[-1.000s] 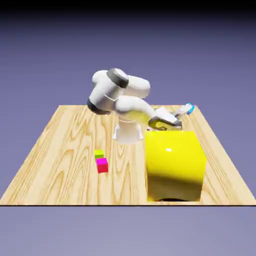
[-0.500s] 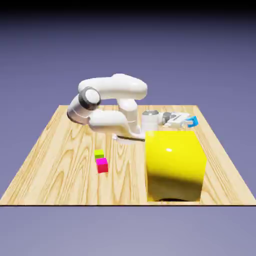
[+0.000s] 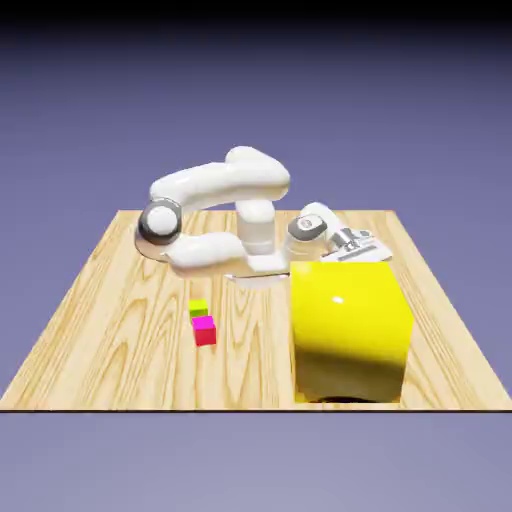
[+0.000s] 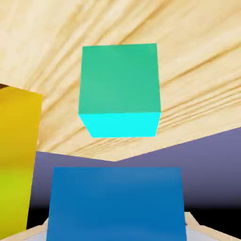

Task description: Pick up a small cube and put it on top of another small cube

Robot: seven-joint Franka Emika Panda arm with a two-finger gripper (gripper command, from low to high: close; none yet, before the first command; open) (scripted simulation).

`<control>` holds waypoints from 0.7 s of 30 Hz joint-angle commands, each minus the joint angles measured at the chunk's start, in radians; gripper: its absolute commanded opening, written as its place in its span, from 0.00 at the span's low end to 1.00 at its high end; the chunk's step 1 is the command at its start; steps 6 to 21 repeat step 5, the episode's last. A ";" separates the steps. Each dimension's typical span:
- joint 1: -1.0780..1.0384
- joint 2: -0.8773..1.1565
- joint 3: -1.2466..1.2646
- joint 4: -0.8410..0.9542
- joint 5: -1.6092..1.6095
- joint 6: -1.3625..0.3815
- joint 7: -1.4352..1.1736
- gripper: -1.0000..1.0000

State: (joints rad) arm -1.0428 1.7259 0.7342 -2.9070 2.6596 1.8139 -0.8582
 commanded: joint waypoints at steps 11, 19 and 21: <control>0.014 0.017 0.010 0.033 0.007 0.013 0.003 1.00; 0.014 0.017 0.010 0.033 0.007 0.013 0.003 1.00; 0.014 0.017 0.010 0.033 0.007 0.013 0.003 1.00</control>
